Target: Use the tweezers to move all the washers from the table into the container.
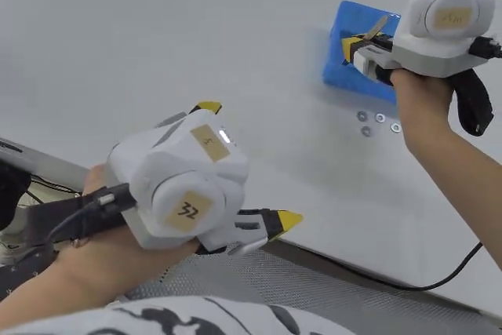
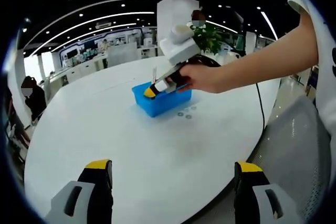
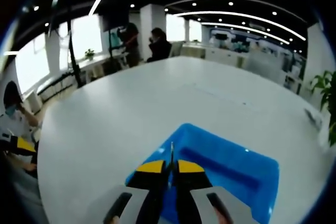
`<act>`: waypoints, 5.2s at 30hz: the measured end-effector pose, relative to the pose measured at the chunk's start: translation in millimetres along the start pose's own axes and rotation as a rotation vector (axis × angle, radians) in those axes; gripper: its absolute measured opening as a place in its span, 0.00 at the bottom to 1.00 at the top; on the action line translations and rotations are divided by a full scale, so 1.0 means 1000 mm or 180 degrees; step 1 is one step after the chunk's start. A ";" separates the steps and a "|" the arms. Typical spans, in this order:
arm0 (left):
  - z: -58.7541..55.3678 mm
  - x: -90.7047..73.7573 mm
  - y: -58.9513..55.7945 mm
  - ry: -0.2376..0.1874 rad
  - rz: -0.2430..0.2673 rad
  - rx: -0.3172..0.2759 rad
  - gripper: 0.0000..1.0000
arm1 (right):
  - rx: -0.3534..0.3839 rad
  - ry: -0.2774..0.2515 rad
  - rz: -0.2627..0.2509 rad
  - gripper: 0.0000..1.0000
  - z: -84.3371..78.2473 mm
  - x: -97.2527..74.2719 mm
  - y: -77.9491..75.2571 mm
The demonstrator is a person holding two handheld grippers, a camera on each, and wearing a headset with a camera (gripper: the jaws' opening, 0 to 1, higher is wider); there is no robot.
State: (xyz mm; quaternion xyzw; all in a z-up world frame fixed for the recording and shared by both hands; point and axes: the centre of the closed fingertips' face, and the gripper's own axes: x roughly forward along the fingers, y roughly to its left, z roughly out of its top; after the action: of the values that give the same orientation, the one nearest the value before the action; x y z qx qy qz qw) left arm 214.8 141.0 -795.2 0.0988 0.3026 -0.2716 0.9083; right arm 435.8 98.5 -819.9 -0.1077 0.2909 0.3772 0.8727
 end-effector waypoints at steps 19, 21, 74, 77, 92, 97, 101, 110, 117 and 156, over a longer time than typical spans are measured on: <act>0.002 -0.001 -0.002 -0.0037 -0.0055 -0.0086 0.99 | 0.0041 -0.0513 0.0021 0.04 0.040 -0.079 0.008; 0.002 -0.001 -0.002 -0.0029 -0.0060 -0.0093 0.99 | 0.0042 -0.0528 0.0005 0.04 0.038 -0.083 0.007; -0.016 0.003 -0.002 0.0274 -0.0056 -0.0027 0.95 | 0.0482 -0.0087 -0.0243 0.04 -0.050 -0.070 0.005; -0.016 0.003 -0.001 0.0282 -0.0054 -0.0031 0.96 | 0.0455 -0.0087 -0.0245 0.04 -0.049 -0.068 0.005; -0.016 0.003 -0.001 0.0279 -0.0046 0.0003 0.97 | 0.0236 -0.0151 -0.0388 0.02 -0.051 -0.068 0.009; -0.016 0.003 -0.001 0.0277 -0.0044 0.0014 0.97 | 0.0367 -0.0070 -0.0379 0.02 -0.053 -0.069 0.006; -0.017 0.003 -0.002 0.0288 -0.0050 0.0039 0.97 | 0.0357 -0.0039 -0.0373 0.02 -0.055 -0.070 0.007; -0.017 0.002 -0.001 0.0291 -0.0035 0.0052 0.96 | 0.0087 0.0229 -0.0119 0.02 -0.054 -0.069 0.018; -0.019 0.002 -0.001 0.0317 -0.0034 0.0032 0.96 | 0.0205 -0.0002 0.0035 0.02 -0.027 -0.087 0.022; -0.025 0.005 -0.002 0.0441 -0.0070 -0.0002 0.93 | 0.0395 -0.0171 -0.0142 0.03 -0.015 -0.016 -0.014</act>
State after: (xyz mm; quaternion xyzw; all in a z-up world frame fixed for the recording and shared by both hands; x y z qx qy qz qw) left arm 204.6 146.2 -817.9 0.1137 0.3658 -0.2740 0.8821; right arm 430.8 72.9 -822.6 -0.0497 0.2877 0.3417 0.8933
